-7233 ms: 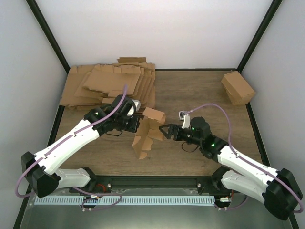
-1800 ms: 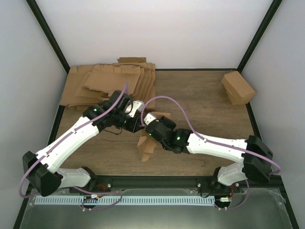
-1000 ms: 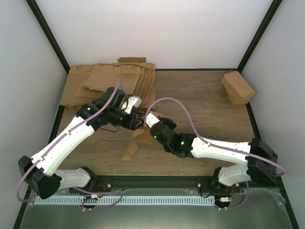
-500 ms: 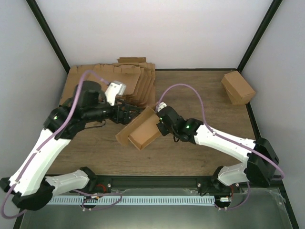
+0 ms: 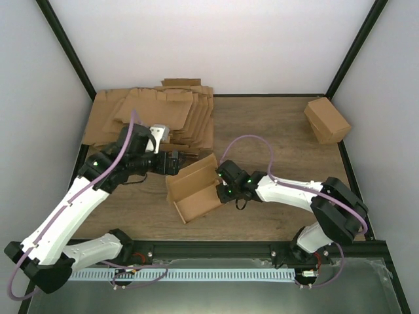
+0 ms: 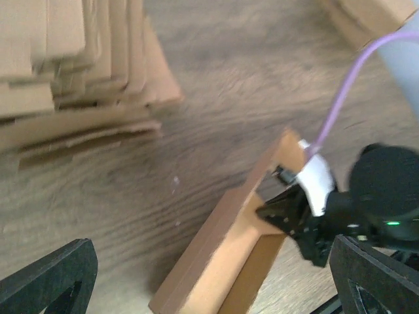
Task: Fold the paper box
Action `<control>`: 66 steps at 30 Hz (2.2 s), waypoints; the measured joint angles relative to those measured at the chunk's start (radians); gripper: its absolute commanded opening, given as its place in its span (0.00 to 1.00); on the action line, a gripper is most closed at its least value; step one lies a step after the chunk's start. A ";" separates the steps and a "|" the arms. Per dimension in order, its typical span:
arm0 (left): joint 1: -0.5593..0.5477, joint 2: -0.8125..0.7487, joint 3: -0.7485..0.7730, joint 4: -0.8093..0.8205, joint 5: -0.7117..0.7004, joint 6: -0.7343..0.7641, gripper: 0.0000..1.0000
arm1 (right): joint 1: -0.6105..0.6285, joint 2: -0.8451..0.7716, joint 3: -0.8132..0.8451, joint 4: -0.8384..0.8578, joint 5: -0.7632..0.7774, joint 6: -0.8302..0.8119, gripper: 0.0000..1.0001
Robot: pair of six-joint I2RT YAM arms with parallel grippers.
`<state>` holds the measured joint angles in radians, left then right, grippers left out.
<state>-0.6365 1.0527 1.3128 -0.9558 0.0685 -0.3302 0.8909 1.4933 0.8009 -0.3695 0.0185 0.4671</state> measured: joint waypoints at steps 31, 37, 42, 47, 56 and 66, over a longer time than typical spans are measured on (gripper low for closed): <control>0.048 -0.034 -0.161 0.024 -0.011 -0.003 1.00 | 0.127 0.177 0.080 -0.063 0.353 0.068 0.01; 0.048 -0.034 -0.166 0.025 -0.016 -0.002 1.00 | 0.127 0.180 0.089 -0.083 0.383 0.096 0.02; 0.048 -0.037 -0.184 0.033 -0.014 -0.003 1.00 | 0.108 0.151 0.072 -0.090 0.375 0.129 0.18; 0.048 -0.063 -0.250 0.073 0.017 -0.015 1.00 | 0.056 0.077 0.012 -0.078 0.340 0.138 0.35; 0.048 -0.144 -0.393 0.136 0.063 -0.096 1.00 | 0.013 -0.134 -0.028 -0.039 0.236 0.093 0.90; 0.048 -0.216 -0.494 0.176 0.065 -0.196 0.89 | -0.118 -0.260 0.005 -0.039 0.073 -0.050 0.93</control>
<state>-0.5888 0.8364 0.8188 -0.7795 0.1337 -0.5259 0.7727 1.2331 0.8055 -0.4084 0.0917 0.4175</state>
